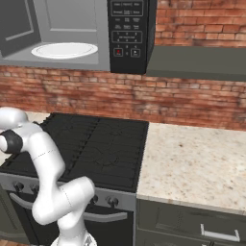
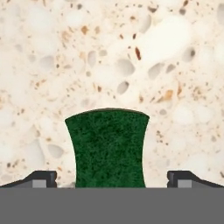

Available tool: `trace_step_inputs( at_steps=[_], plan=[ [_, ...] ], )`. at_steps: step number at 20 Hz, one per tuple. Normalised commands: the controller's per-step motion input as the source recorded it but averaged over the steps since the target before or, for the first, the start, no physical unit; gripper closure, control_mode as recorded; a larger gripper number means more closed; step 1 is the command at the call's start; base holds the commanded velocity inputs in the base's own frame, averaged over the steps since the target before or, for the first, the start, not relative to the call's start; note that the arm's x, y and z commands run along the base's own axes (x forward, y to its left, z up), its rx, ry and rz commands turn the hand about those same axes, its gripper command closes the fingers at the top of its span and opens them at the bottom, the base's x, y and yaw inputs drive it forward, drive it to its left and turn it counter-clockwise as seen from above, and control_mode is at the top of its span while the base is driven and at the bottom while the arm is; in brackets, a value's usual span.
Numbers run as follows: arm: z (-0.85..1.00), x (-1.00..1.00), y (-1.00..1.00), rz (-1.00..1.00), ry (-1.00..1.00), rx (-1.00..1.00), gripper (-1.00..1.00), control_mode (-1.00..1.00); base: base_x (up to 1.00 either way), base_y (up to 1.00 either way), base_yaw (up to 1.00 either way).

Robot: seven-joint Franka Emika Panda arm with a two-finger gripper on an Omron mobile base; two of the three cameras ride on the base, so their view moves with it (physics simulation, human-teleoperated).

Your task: Place the sponge inside the microwave to prepare for sanitizing.

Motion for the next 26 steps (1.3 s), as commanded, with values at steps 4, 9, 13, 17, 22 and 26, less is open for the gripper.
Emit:
trace_step_inputs(
  at_steps=[4,9,13,17,22,26],
  plan=[
    [-0.21,0.02,0.00,0.00,0.00,-0.07,-1.00,-1.00,0.00,0.00,0.00],
    [-0.27,0.00,0.00,0.00,0.00,-0.05,-1.00,-1.00,0.00,0.00,0.00],
    [-0.31,0.00,0.00,0.00,0.00,-0.03,-1.00,-1.00,0.00,0.00,0.00],
    [-0.19,0.00,0.00,0.00,0.00,0.00,-1.00,-1.00,0.00,0.00,0.00],
    [0.00,0.00,0.00,0.00,0.00,0.00,1.00,-1.00,0.00,0.00,0.00],
    [0.00,0.00,0.00,0.00,0.00,0.00,1.00,-1.00,0.00,0.00,0.00]
  ],
)
